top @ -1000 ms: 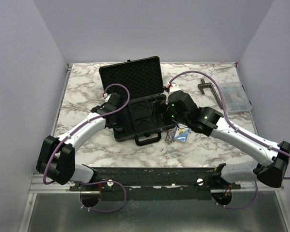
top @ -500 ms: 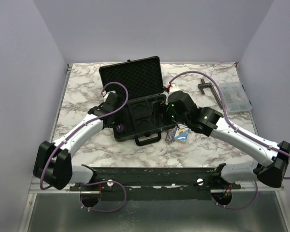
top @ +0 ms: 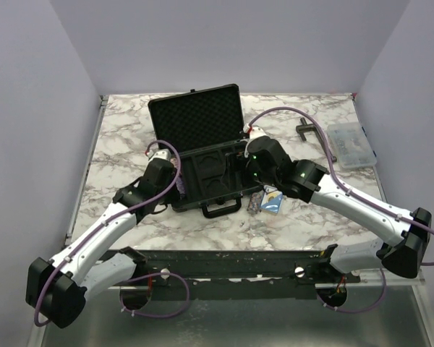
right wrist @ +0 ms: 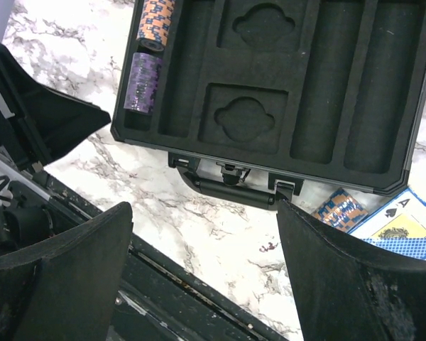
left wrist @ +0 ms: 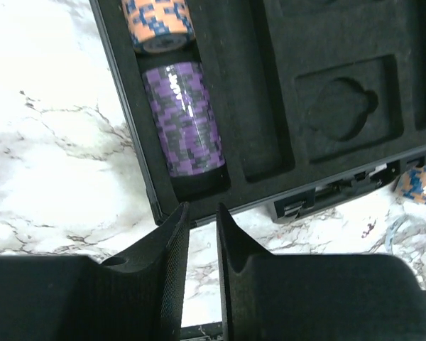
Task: Pack up texas hold em set
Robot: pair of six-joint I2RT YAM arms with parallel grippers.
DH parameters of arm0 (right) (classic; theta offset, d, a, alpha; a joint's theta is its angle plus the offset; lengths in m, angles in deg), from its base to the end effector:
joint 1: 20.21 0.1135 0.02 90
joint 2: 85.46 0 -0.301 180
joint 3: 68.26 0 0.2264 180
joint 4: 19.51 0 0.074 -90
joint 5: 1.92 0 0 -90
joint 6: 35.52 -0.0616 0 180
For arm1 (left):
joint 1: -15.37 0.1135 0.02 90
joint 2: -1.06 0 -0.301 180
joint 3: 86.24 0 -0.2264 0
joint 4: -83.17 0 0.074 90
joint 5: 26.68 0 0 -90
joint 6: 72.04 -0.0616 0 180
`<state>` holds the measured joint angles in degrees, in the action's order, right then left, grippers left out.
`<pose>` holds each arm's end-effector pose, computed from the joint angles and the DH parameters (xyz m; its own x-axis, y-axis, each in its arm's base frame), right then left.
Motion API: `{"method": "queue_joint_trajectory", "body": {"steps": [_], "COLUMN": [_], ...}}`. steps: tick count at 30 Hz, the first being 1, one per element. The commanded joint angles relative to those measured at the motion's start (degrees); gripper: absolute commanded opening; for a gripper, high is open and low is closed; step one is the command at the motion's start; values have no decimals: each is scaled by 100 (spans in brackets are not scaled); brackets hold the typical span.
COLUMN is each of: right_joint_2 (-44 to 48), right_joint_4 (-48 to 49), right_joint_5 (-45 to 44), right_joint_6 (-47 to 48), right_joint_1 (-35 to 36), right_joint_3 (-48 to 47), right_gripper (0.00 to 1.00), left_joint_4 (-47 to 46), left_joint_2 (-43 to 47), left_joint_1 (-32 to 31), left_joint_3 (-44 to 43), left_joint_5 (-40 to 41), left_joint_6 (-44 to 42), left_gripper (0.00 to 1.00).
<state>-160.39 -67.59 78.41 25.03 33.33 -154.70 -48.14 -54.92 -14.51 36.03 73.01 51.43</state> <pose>0.1698 0.2124 0.3691 -0.6587 -0.0759 -0.7486 -0.4465 0.8402 0.3077 0.1525 -0.0756 0.2715 -0.7443 -0.1993 -0.6374 -0.0229 0.9615 -0.2740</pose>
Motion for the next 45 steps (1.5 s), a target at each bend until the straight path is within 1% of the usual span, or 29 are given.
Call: {"method": "queue_joint_trajectory", "body": {"steps": [1,12,24,34,45], "right_joint_2": [-130,-63,1,-56,75], "right_joint_4": [107,74,-6,-91,-178], "right_joint_5": [174,212,113,106,37], "right_joint_6": [47,-34,-30,-26,-151], "right_joint_1": [19,21,16,23,25], "right_joint_3": [43,93,137,74,258], "right_gripper": [86,86,86,86,85], "left_joint_4": [-118,-594,-846,-964,-1149], "left_joint_2": [155,-336,-795,-1230,-1638], "left_joint_1": [-170,-253,-250,-198,47], "left_joint_3": [286,490,438,148,-252], "left_joint_5": [-180,-105,337,869,1043], "left_joint_6": [118,343,493,216,-20], "left_gripper": [20,17,16,16,17]}}
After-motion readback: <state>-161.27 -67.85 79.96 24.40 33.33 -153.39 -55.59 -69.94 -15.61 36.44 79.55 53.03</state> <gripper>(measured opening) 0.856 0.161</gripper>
